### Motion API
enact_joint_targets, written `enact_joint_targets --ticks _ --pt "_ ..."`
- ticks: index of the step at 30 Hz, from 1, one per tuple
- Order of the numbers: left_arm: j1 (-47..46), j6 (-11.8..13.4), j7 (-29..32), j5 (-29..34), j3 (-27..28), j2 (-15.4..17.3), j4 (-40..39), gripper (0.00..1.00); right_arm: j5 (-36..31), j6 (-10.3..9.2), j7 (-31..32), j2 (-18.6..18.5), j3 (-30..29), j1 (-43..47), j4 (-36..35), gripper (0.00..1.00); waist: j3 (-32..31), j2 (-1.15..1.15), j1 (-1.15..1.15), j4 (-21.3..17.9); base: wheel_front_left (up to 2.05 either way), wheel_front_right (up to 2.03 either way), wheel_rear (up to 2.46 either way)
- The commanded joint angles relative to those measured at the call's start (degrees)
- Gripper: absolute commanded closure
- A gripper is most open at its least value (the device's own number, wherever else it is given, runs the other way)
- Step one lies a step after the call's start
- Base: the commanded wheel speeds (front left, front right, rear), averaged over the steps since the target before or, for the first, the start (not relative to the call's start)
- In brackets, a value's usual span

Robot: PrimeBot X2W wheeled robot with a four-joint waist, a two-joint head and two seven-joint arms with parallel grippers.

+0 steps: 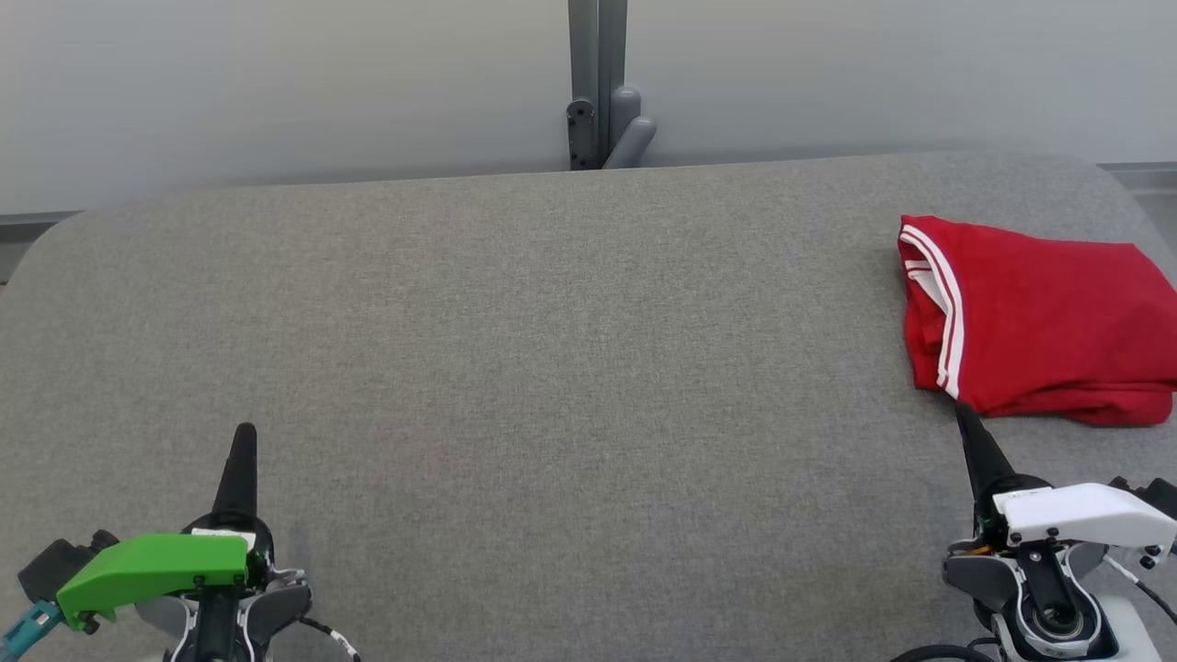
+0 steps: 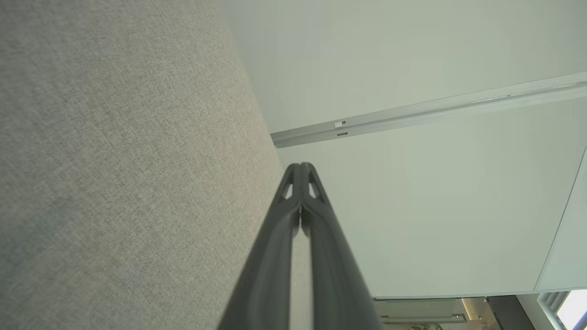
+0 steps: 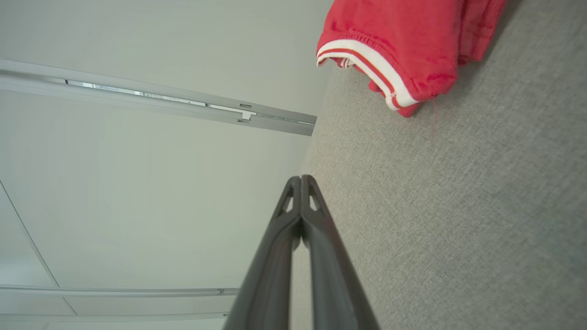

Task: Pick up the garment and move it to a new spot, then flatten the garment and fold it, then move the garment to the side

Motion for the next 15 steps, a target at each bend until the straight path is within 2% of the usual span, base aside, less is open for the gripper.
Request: enact_joint_targets --ticks 1,15 --pt "-1.08 0.32 0.37 -1.02 0.26 0.32 -0.46 1.0 1.05 0.0 0.4 -0.44 0.03 -1.01 -0.12 1.0 0.03 0.0 0.0 -0.02 0.0 0.0 0.0" --pt "-2.19 0.74 1.9 -6.74 0.96 0.34 -0.98 1.0 8.11 0.0 1.9 -0.67 0.37 -2.22 0.2 1.0 0.51 -0.01 0.0 -0.37 0.0 0.0 0.0"
